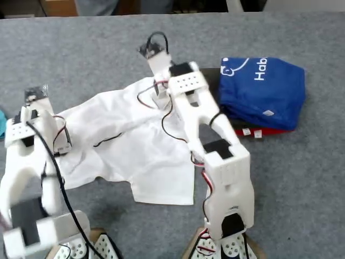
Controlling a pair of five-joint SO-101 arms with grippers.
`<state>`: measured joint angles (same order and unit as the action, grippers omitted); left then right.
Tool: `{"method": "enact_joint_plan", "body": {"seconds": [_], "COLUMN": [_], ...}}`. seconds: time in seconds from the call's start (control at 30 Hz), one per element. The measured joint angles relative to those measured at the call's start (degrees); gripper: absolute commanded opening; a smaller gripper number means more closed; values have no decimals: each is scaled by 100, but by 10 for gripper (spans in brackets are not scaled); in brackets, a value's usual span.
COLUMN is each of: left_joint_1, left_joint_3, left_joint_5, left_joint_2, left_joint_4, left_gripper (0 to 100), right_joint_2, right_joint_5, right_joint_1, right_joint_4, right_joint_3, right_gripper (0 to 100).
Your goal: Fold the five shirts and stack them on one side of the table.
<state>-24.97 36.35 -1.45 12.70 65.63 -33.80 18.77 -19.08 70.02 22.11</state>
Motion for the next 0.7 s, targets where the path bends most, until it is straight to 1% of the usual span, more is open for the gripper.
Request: {"method": "enact_joint_plan", "body": {"seconds": [0.2,0.3,0.4,0.57,0.7], "left_joint_1": [-9,-211,-492,-1108,-1732], "left_joint_3": [0,-114,-589,-2022,-3534], "left_joint_5": [0,0,0,-53,-62], "left_joint_2": [1996,2971,3648,3833,3569], "left_joint_4": [607,949,1310,1925,2277], "left_gripper": [30,30,30,30,29], "right_joint_2": [1029,1644,2286,3191,3701], "right_joint_5": [0,0,0,9,9], "right_joint_1": [0,0,-9,-9,-18], "right_joint_4": [923,1354,1644,1741,1679], "right_joint_3": [862,1398,2004,3059,4009], "right_gripper": [12,12,12,12,12]}}
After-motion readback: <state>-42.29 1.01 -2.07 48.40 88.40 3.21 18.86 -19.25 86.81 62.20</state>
